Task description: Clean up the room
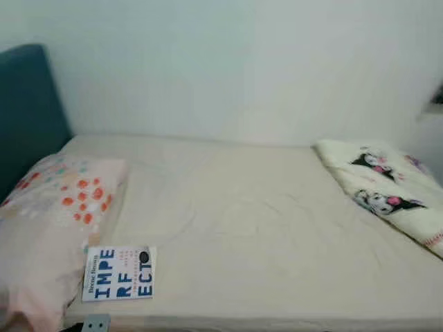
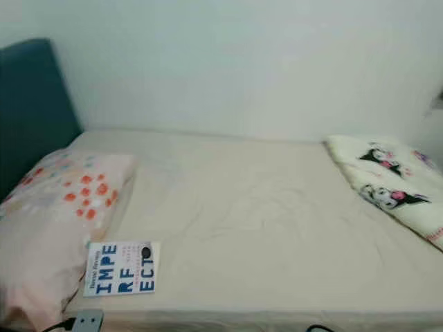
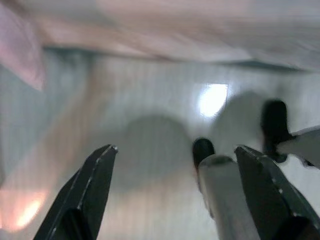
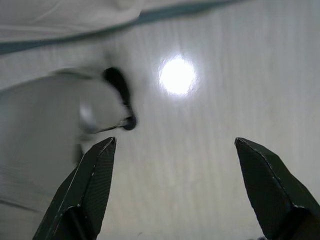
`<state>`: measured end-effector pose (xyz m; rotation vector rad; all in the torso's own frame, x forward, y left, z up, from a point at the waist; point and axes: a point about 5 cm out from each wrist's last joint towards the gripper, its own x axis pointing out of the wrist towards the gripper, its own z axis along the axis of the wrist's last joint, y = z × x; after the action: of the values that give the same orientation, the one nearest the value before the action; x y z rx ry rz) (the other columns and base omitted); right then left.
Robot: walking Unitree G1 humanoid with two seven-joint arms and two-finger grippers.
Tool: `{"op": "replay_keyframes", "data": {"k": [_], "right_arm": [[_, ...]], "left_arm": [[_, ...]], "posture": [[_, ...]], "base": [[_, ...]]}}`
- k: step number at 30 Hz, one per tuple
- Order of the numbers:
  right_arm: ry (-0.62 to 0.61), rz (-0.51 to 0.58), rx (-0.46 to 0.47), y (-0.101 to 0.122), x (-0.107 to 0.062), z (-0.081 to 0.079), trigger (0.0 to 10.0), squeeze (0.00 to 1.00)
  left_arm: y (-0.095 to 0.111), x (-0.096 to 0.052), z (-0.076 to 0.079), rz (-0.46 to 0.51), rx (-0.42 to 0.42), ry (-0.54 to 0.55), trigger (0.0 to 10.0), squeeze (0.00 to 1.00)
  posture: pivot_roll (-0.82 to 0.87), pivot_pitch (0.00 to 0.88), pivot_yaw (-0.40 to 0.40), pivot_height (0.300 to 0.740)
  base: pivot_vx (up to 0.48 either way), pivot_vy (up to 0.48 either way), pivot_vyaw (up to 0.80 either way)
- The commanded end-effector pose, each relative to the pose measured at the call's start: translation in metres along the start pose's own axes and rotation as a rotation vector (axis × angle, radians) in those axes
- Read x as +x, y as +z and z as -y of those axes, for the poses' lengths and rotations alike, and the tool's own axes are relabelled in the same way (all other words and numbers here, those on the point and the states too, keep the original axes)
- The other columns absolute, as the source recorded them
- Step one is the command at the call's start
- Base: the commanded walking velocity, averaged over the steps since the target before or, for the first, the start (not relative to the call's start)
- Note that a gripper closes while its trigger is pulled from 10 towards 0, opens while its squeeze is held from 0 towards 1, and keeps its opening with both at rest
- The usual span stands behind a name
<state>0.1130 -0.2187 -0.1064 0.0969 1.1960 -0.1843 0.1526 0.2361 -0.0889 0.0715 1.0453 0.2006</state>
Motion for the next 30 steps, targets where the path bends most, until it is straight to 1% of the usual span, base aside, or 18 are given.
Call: {"op": "replay_keyframes", "data": {"k": [1, 10, 12, 17, 30], "right_arm": [[-0.003, 0.006, -0.009, 0.003, 0.0, 0.002, 10.0, 0.0], [0.011, 0.026, -0.025, 0.007, 0.0, 0.002, 10.0, 0.0], [0.026, 0.057, -0.028, 0.013, 0.0, 0.001, 10.0, 0.0], [0.039, 0.066, -0.024, 0.015, 0.0, -0.001, 10.0, 0.0], [0.052, 0.079, -0.036, 0.018, 0.0, -0.001, 10.0, 0.0]], "left_arm": [[0.002, 0.0, 0.002, 0.001, -0.001, 0.0, 10.0, 0.0], [0.005, 0.001, 0.0, 0.001, 0.034, 0.019, 10.0, 0.0], [0.006, 0.001, -0.002, -0.001, 0.047, 0.028, 10.0, 0.0], [0.005, 0.001, -0.004, -0.014, 0.062, 0.043, 10.0, 0.0], [-0.002, 0.0, -0.003, -0.044, 0.071, 0.048, 10.0, 0.0]], "posture": [[-0.04, 0.0, -0.034, 0.74], [-0.04, 0.0, -0.039, 0.74], [-0.04, 0.0, -0.039, 0.74], [-0.04, 0.0, -0.04, 0.74], [-0.04, 0.0, -0.036, 0.74]], "base": [[0.0, 0.0, -0.74], [0.0, 0.0, -0.74], [0.0, 0.0, 0.0], [0.0, -0.48, 0.0], [0.0, -0.48, 0.0]]}}
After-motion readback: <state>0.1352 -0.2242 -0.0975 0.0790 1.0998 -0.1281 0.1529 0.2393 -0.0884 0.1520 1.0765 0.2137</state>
